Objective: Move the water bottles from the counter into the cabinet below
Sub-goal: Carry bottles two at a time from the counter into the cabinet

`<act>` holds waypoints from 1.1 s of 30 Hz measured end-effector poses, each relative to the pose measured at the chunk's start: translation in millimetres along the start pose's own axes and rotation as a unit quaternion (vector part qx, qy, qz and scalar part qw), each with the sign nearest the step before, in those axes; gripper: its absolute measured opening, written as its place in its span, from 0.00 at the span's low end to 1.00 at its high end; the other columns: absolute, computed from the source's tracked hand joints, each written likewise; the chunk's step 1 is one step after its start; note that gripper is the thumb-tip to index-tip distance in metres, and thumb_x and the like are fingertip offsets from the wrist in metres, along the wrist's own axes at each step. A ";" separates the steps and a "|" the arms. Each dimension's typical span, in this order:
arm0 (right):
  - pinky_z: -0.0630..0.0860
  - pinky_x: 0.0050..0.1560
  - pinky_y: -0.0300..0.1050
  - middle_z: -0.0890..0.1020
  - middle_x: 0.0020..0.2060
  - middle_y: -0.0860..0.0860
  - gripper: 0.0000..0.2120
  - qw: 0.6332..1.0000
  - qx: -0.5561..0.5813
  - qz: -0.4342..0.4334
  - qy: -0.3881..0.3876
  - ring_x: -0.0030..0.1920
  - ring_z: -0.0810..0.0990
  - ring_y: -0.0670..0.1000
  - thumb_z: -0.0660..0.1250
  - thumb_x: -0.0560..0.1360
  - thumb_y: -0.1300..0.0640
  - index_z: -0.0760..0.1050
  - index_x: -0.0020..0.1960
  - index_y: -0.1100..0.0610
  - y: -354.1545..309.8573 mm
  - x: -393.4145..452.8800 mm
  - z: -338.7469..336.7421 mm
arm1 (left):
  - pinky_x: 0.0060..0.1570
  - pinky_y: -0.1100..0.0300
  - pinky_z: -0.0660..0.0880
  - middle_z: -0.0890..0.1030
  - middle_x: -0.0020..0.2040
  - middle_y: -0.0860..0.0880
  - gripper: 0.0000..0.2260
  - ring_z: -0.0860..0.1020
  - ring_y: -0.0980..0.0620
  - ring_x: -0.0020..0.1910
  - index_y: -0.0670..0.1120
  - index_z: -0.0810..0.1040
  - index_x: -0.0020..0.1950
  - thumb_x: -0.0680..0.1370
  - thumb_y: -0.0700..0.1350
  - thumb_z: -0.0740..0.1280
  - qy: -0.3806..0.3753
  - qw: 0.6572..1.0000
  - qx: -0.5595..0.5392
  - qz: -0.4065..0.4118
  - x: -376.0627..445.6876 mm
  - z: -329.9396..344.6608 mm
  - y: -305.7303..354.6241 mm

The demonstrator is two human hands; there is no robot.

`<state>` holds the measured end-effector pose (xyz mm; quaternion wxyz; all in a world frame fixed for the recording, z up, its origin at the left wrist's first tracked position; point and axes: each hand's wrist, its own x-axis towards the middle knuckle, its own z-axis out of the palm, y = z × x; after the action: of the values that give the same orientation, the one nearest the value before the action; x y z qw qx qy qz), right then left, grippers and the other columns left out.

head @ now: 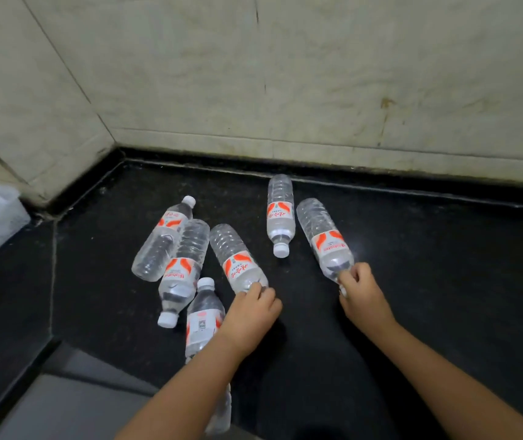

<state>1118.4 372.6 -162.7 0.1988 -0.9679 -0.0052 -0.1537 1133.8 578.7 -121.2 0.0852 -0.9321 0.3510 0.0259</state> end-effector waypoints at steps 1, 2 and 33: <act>0.66 0.22 0.35 0.74 0.34 0.57 0.23 1.000 -0.016 -0.012 0.003 0.25 0.72 0.53 0.77 0.49 0.77 0.78 0.41 0.63 -1.1 -5.4 -5.4 | 0.16 0.68 0.66 0.79 0.28 0.52 0.26 0.77 0.51 0.24 0.47 0.75 0.33 0.39 0.42 0.80 0.008 1.000 -0.004 -0.001 -4.0 -1.8 -1.4; 0.69 0.20 0.37 0.74 0.38 0.56 0.26 0.999 -0.022 -0.030 0.003 0.25 0.76 0.56 0.77 0.48 0.76 0.76 0.42 0.61 -4.2 -10.7 -13.2 | 0.14 0.69 0.64 0.80 0.28 0.51 0.31 0.77 0.51 0.24 0.46 0.71 0.37 0.40 0.42 0.80 0.023 1.000 -0.008 -0.005 -9.2 -6.0 -2.2; 0.69 0.46 0.44 0.68 0.47 0.51 0.13 0.946 -0.073 0.073 -0.306 0.54 0.75 0.56 0.69 0.71 0.59 0.75 0.55 0.55 -239.4 -348.7 -203.4 | 0.46 0.57 0.78 0.77 0.57 0.40 0.14 0.79 0.44 0.53 0.41 0.75 0.58 0.73 0.38 0.66 -0.125 0.948 -0.289 -0.055 -363.1 -83.3 131.9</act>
<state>709.1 532.3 2.3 0.1273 -0.9779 0.0163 0.1652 772.8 702.5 -18.5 -0.1433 -0.9238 0.2635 0.2382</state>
